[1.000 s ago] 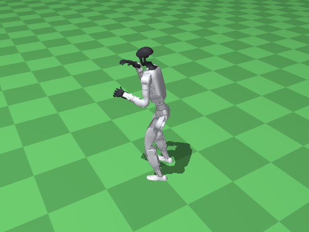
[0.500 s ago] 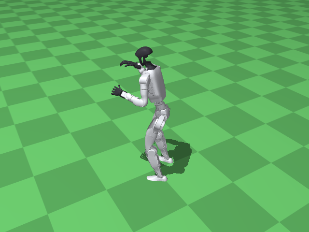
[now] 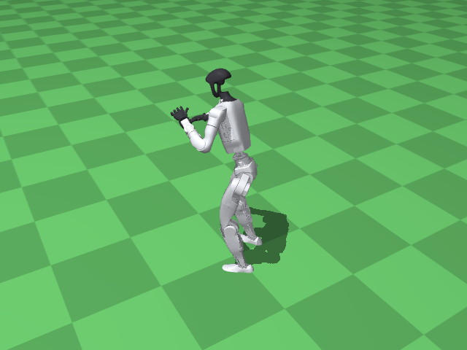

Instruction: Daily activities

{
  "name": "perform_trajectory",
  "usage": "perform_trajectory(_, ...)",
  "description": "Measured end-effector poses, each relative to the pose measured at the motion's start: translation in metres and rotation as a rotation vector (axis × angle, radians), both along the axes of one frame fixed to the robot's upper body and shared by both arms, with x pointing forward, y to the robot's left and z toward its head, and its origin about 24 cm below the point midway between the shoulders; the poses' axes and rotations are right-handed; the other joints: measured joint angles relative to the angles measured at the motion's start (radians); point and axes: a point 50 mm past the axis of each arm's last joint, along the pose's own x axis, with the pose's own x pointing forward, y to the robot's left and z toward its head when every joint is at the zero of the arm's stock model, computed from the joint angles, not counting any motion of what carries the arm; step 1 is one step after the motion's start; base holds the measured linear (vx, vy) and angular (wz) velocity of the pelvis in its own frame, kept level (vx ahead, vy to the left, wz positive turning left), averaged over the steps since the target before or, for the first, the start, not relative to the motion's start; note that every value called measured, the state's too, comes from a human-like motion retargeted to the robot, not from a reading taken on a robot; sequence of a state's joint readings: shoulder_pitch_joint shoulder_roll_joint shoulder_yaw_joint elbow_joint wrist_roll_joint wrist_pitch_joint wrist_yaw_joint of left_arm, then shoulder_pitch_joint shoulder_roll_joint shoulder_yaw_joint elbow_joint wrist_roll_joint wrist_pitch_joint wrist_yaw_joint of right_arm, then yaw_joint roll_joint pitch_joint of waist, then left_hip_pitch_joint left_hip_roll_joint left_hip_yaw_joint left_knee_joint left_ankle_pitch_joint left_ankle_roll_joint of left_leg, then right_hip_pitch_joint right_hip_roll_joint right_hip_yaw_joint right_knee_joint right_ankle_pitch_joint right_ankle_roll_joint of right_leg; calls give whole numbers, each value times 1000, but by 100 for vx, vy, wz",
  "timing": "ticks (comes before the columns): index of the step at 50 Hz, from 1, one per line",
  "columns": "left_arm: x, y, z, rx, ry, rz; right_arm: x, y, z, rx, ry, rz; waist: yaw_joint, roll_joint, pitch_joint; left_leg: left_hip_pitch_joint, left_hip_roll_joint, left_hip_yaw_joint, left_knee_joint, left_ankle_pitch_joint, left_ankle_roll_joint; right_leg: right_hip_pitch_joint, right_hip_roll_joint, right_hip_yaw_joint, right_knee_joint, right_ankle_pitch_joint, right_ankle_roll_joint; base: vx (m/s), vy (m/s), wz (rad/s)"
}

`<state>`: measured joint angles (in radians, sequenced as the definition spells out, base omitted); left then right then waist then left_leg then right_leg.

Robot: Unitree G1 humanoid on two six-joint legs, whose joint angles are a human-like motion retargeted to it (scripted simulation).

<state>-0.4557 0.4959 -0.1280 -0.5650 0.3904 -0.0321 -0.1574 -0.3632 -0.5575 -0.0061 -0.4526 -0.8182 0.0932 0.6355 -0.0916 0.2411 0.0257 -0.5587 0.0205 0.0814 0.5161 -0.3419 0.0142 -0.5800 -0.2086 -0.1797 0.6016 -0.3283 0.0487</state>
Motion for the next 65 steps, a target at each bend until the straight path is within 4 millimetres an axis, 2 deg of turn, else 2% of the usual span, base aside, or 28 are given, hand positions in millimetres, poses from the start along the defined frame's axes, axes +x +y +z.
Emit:
perform_trajectory(5, 1, 6, 9, -13, -23, 17, 2, -17, -19, 32, 129, -37, -2, -24, -28, 1, -2, -10, -13, 8, 1, 1, 1, -4, -7, -4, -3, 0, 0, 0)
perform_trajectory(8, 6, 18, 3, -49, 5, 83, -1, -31, -14, 55, 94, -102, -5, -55, -43, -1, 2, -18, -4, 4, 1, 4, 5, -12, -3, -12, -7, 0, 0, 0)
perform_trajectory(11, 16, 35, -22, -92, 125, 174, -10, -37, 8, 68, -53, -145, -4, -92, -60, -2, 10, -27, 10, -7, -2, 10, 11, -21, 1, -21, -10, 0, 0, 0)
perform_trajectory(16, 24, 75, -83, -155, 404, 359, -34, -32, 55, 40, -328, -158, 10, -152, -82, 11, 26, -41, 13, -19, -5, 34, 28, -32, -9, -22, -17, 2, -1, 0)
perform_trajectory(20, 13, 113, -125, -197, 604, 510, -59, -24, 87, -38, -497, -151, 30, -192, -95, 27, 35, -46, 4, -27, -3, 54, 42, -32, -20, -15, -23, 5, 0, 7)
perform_trajectory(23, -2, 150, -136, -225, 665, 649, -75, -23, 100, -116, -559, -179, 46, -205, -105, 36, 38, -51, -9, -30, -4, 67, 47, -36, -29, -9, -27, 6, 1, 21)
perform_trajectory(25, -13, 175, -128, -231, 641, 752, -81, -25, 103, -167, -561, -203, 58, -203, -116, 36, 37, -58, -12, -30, -8, 72, 46, -43, -30, -7, -29, 5, 1, 28)
perform_trajectory(27, -22, 197, -101, -227, 535, 845, -85, -28, 105, -216, -541, -222, 67, -198, -131, 46, 37, -64, -36, -24, -13, 86, 49, -53, -49, -3, -28, 5, 0, 30)
perform_trajectory(29, -30, 207, -65, -208, 378, 899, -86, -29, 101, -263, -500, -225, 76, -191, -154, 43, 34, -71, -36, -23, -19, 89, 45, -62, -47, -6, -25, 1, -1, 32)
perform_trajectory(31, -36, 205, -18, -182, 163, 907, -83, -29, 98, -293, -446, -213, 82, -184, -180, 49, 32, -76, -50, -16, -26, 98, 44, -70, -58, -7, -24, 1, -3, 26)
perform_trajectory(33, -44, 188, 32, -162, -76, 849, -76, -31, 92, -294, -367, -192, 81, -173, -204, 59, 31, -78, -72, -3, -34, 111, 45, -79, -76, -4, -23, -1, -4, 24)
perform_trajectory(36, -52, 141, 89, -147, -378, 633, -56, -33, 71, -239, -182, -117, 70, -144, -229, 69, 29, -82, -96, 16, -44, 126, 44, -92, -95, -1, -20, -5, -4, 25)
perform_trajectory(38, -49, 106, 114, -139, -475, 440, -40, -30, 55, -185, -57, -38, 69, -123, -236, 81, 30, -85, -124, 34, -51, 141, 47, -101, -121, 6, -17, -6, -4, 21)
perform_trajectory(41, -28, 62, 124, -95, -412, 193, -26, -19, 37, -117, 82, 83, 68, -97, -230, 86, 29, -89, -154, 58, -58, 148, 51, -107, -148, 17, -11, -8, -3, 15)
perform_trajectory(43, -4, 41, 115, -48, -265, 86, -21, -11, 32, -72, 131, 151, 64, -85, -221, 82, 28, -93, -165, 71, -61, 144, 52, -108, -156, 23, -7, -8, -2, 10)
perform_trajectory(46, 41, 25, 82, -13, 30, 4, -16, -1, 32, 15, 132, 231, 50, -77, -206, 75, 28, -99, -188, 87, -67, 133, 55, -108, -168, 32, -1, -7, -2, 5)
perform_trajectory(48, 69, 23, 48, -21, 228, -5, -13, 4, 37, 78, 93, 264, 38, -77, -193, 73, 30, -102, -208, 100, -70, 126, 58, -106, -178, 40, 0, -6, -2, 0)
perform_trajectory(50, 91, 24, 6, -35, 420, 9, -11, 8, 45, 137, 26, 279, 27, -80, -180, 74, 30, -106, -230, 115, -74, 119, 60, -105, -185, 48, -2, -5, -1, -1)
perform_trajectory(53, 105, 25, -62, -19, 667, 50, -10, 15, 58, 189, -91, 279, 16, -93, -161, 78, 28, -113, -261, 137, -77, 109, 59, -103, -186, 56, -11, 0, 0, 0)
perform_trajectory(56, 100, 27, -120, 76, 847, 88, -6, 25, 68, 187, -159, 269, 17, -116, -150, 84, 23, -121, -290, 155, -78, 99, 54, -104, -177, 57, -19, -1, 0, 6)
perform_trajectory(59, 82, 32, -154, 231, 942, 96, 8, 37, 70, 155, -125, 261, 38, -146, -149, 92, 13, -132, -319, 171, -78, 91, 41, -110, -159, 48, -25, -1, 1, 28)
perform_trajectory(61, 68, 38, -159, 356, 936, 94, 26, 46, 62, 117, -16, 249, 68, -169, -154, 98, 3, -140, -339, 182, -79, 88, 28, -118, -142, 38, -27, 1, 2, 41)
perform_trajectory(62, 59, 44, -155, 421, 914, 99, 42, 54, 56, 93, 67, 243, 84, -180, -152, 114, 0, -143, -364, 193, -81, 95, 24, -123, -140, 34, -27, 3, 1, 36)
perform_trajectory(63, 47, 55, -144, 489, 877, 116, 67, 66, 52, 59, 168, 233, 97, -189, -137, 154, 3, -143, -418, 212, -85, 117, 27, -128, -152, 33, -28, 3, 1, 38)
perform_trajectory(65, 31, 63, -128, 636, 802, 132, 97, 70, 19, -58, 413, 142, 145, -209, -142, 178, -7, -152, -459, 232, -93, 126, 13, -143, -138, 27, -30, 2, 2, 57)
